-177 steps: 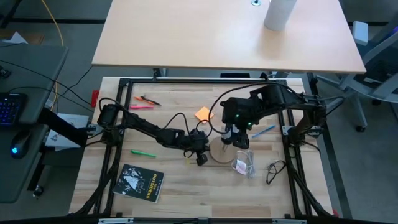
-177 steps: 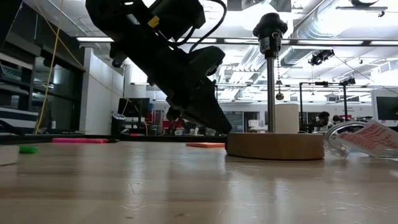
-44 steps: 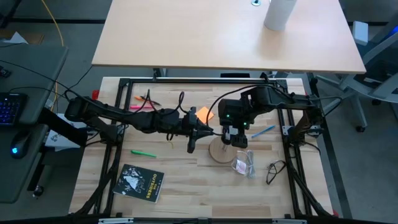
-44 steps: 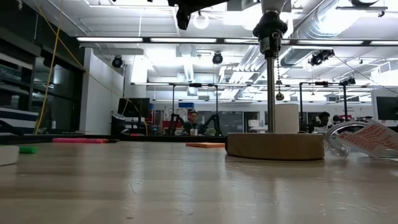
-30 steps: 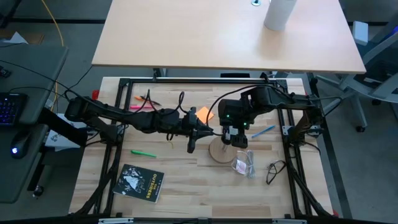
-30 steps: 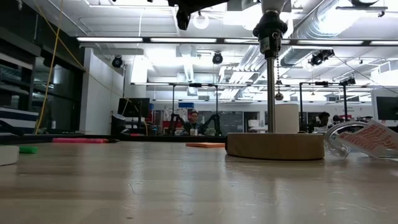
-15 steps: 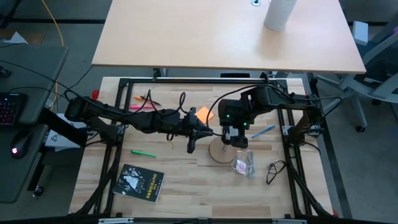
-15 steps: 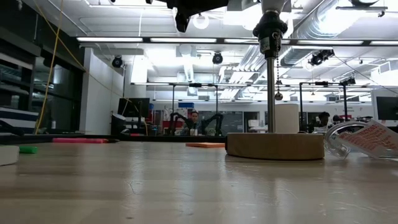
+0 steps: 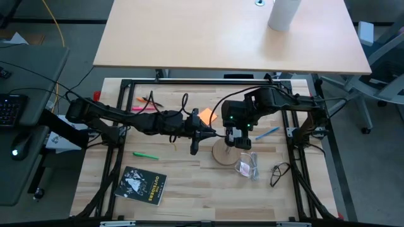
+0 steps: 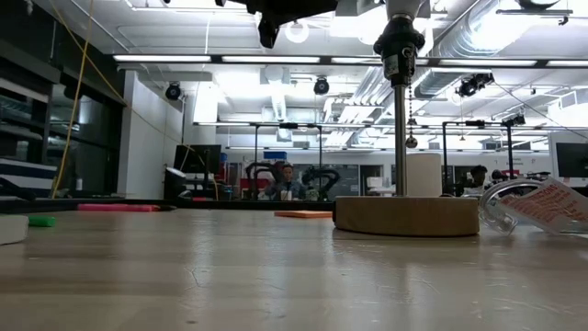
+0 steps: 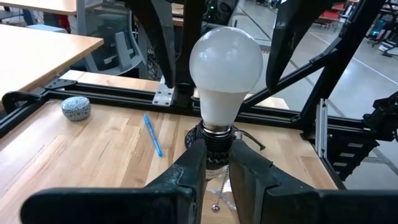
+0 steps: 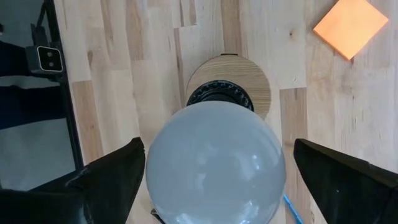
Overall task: Screw lightbulb
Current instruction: Insert the white lightbulb into the lamp
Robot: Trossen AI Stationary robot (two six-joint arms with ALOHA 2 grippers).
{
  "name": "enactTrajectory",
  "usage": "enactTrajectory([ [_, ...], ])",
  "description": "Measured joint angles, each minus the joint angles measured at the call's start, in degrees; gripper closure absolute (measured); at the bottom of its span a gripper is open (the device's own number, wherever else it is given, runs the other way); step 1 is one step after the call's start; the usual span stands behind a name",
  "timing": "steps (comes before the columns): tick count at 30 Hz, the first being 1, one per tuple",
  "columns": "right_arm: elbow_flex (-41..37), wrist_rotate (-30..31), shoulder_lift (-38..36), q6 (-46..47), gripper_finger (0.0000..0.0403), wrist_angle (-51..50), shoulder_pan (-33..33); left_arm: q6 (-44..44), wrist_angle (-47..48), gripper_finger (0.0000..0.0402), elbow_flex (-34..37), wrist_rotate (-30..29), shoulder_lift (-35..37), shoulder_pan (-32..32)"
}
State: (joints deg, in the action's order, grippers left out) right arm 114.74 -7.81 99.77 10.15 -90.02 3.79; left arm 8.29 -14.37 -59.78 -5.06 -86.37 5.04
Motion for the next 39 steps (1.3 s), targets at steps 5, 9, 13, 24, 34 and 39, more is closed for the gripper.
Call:
enactTrajectory([
  [5,0.00,-1.81,0.00,-0.02,0.0002,0.00,-0.01,0.00,0.00,0.0345,0.02,-0.07,0.00,-0.01],
  [9,0.00,-3.65,0.00,0.26,0.0002,0.00,0.00,-0.02,0.00,0.0345,0.01,-0.11,0.00,0.00],
  [13,0.00,-3.74,-0.17,0.26,0.0002,0.00,0.00,-0.11,0.00,0.0345,0.02,-0.11,0.00,-0.01],
  [24,0.00,-3.00,-3.50,0.43,0.0003,0.00,0.00,-0.55,0.20,0.0345,0.02,-0.11,0.00,-0.02],
  [34,0.00,-1.71,-8.55,1.90,0.0003,-0.01,-0.02,-0.65,0.91,0.0345,0.02,-0.39,0.00,-0.18],
  [39,0.00,-0.67,-11.36,1.45,0.0003,0.00,-0.02,-0.65,1.29,0.0345,0.02,-1.75,0.00,-0.41],
])
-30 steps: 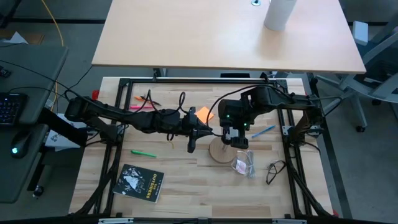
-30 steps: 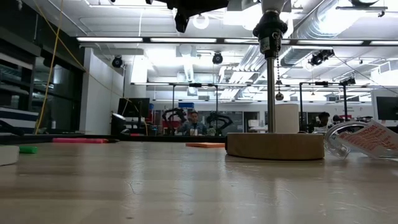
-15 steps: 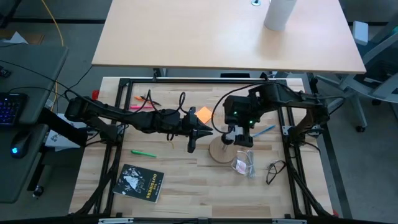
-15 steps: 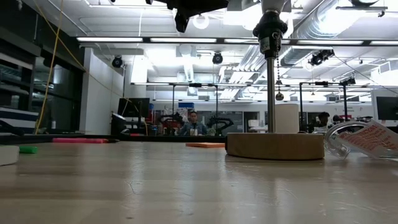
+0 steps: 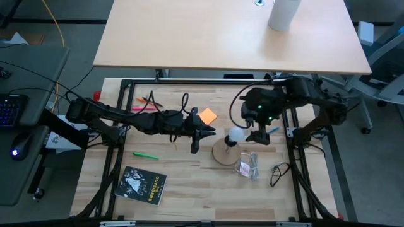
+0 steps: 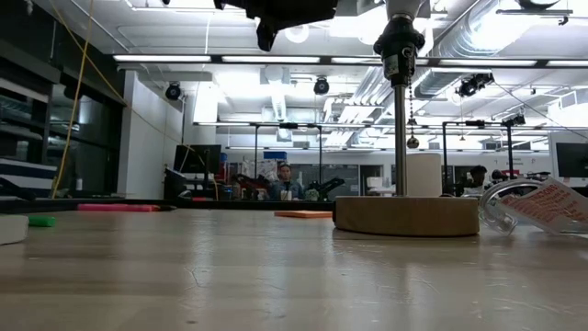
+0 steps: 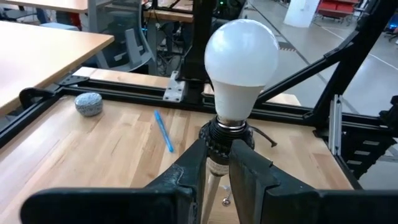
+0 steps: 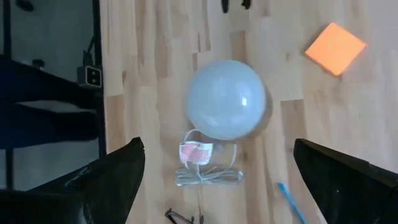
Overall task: Screw lightbulb
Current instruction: Insert the white lightbulb into the lamp
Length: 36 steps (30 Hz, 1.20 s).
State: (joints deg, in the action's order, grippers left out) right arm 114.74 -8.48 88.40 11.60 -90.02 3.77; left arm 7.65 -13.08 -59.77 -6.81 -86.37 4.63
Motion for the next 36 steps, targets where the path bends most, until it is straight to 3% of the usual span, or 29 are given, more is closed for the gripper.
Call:
enactTrajectory([
  [3,0.00,6.00,-1.69,3.32,0.0003,-0.02,0.48,0.17,0.58,0.0345,0.00,0.01,0.00,-0.38],
  [9,-0.09,21.17,-4.31,19.68,0.0003,-0.02,3.07,0.87,3.47,0.0345,0.00,-0.11,0.00,-0.60],
  [12,-0.09,20.56,-4.61,18.18,0.0003,-0.02,4.29,1.13,4.15,0.0345,0.00,-0.11,0.00,-0.60],
  [20,-0.84,11.44,-3.57,16.89,0.0015,0.09,5.94,2.27,4.15,0.0345,0.00,0.15,0.26,-1.15],
  [24,-5.79,10.77,-3.68,16.62,0.0095,0.02,7.85,2.44,5.47,0.0345,0.00,0.56,1.72,-1.81],
  [27,-12.45,10.62,-4.54,16.69,0.0208,0.07,9.93,1.85,7.98,0.0345,0.02,0.12,3.89,-2.62],
  [30,-20.20,11.24,-7.52,18.82,0.0351,0.04,12.35,1.80,11.73,0.0347,0.02,0.09,6.42,-3.69],
  [31,-22.65,11.27,-8.97,20.57,0.0376,0.06,13.09,1.63,12.95,0.0348,0.02,0.16,7.02,-3.99],
  [33,-27.08,11.79,-12.44,26.65,0.0382,1.27,14.47,0.93,14.89,0.0354,0.02,0.32,7.91,-4.32],
  [36,-32.48,17.85,-18.79,37.05,0.0395,9.76,17.03,0.32,14.64,0.0376,0.02,1.25,7.94,-4.31],
])
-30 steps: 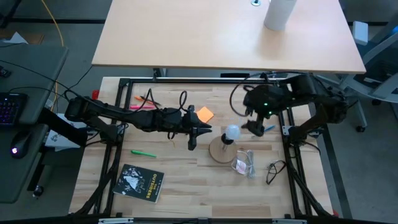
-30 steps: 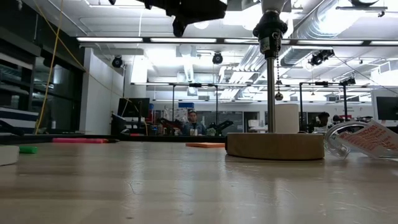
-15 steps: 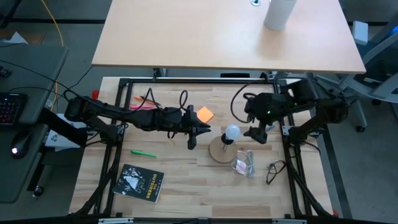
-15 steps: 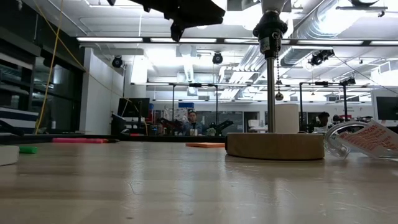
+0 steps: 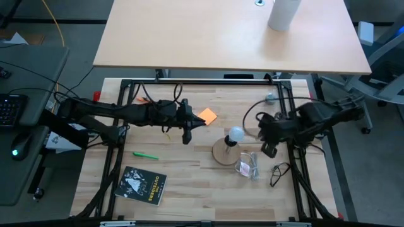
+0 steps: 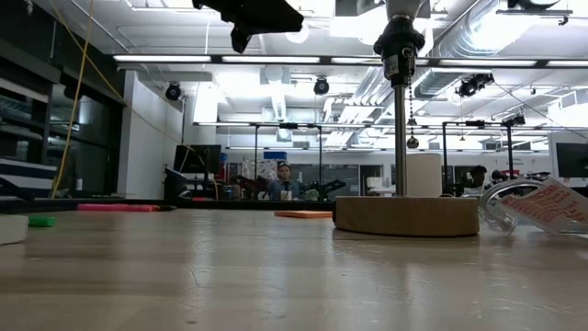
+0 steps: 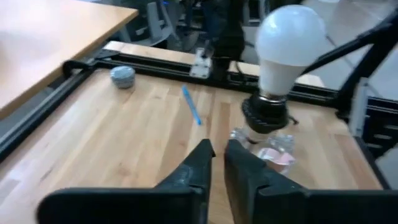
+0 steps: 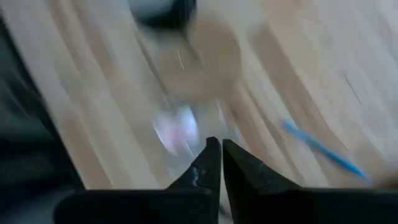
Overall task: Screw lightbulb
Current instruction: Insert the white lightbulb into the lamp
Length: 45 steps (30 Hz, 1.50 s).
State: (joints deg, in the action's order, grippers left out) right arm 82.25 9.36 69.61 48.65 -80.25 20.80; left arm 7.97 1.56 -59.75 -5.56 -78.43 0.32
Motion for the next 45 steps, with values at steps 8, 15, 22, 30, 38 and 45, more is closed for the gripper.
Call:
enactTrajectory([
  [8,-9.60,12.53,-6.32,9.47,0.0402,19.76,3.29,5.30,-13.07,0.0401,2.19,3.56,-6.82,3.02],
  [15,-11.25,14.75,-3.44,7.99,0.0402,24.86,2.68,9.79,-19.88,0.0401,3.08,1.77,-11.11,5.95],
  [22,-11.23,16.93,-3.65,7.88,0.0403,25.77,1.97,8.32,-19.71,0.0401,3.06,-0.52,-11.03,5.86],
  [30,-11.23,15.12,-3.65,5.54,0.0403,30.33,0.87,7.81,-19.97,0.0401,3.06,-1.03,-11.04,3.29],
  [38,-11.23,14.37,-3.65,5.30,0.0403,29.82,0.54,8.14,-21.86,0.0401,3.06,0.30,-11.04,3.17],
  [45,-11.21,14.30,-3.65,5.46,0.0403,29.16,0.54,8.41,-24.79,0.0401,3.06,1.54,-11.04,3.45],
])
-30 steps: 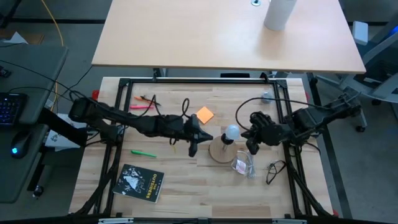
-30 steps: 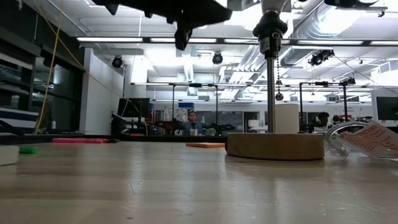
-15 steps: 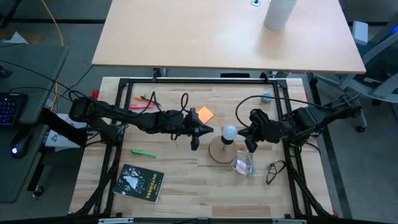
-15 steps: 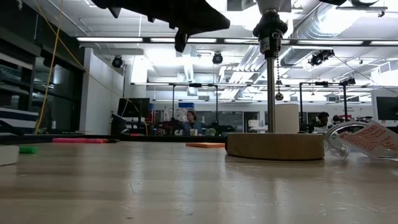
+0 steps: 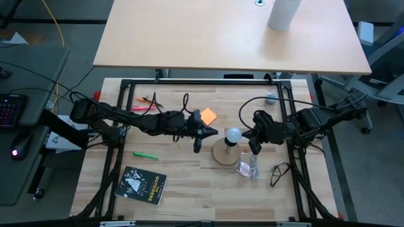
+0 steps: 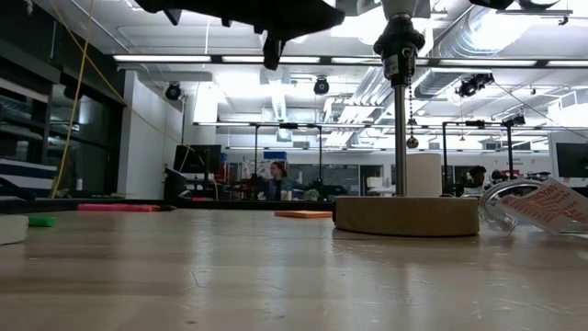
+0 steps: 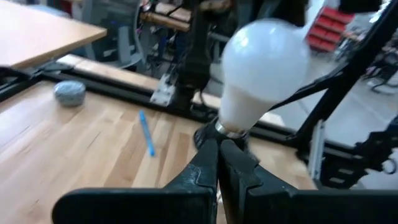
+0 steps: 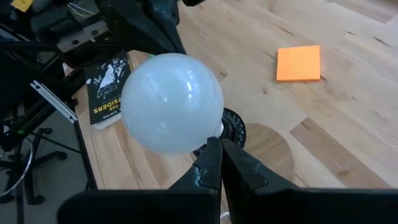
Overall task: Screw lightbulb
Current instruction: Insert the white lightbulb into the lamp
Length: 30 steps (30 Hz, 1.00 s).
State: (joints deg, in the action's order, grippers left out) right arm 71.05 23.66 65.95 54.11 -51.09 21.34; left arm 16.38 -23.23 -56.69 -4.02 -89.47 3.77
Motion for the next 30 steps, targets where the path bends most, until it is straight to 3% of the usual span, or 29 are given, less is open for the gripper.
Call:
enactTrajectory([
  [14,0.02,-0.07,0.02,0.02,0.0403,-0.07,-0.25,-5.11,2.45,0.0401,-5.45,9.76,0.28,2.99],
  [21,0.02,-0.09,0.02,-0.13,0.0403,-0.04,-1.57,-8.15,2.29,0.0401,-5.51,5.70,-0.07,3.28],
  [30,0.02,-1.29,0.02,-0.64,0.0403,0.31,-3.10,-9.95,3.54,0.0401,-7.10,5.25,-1.04,3.02],
])
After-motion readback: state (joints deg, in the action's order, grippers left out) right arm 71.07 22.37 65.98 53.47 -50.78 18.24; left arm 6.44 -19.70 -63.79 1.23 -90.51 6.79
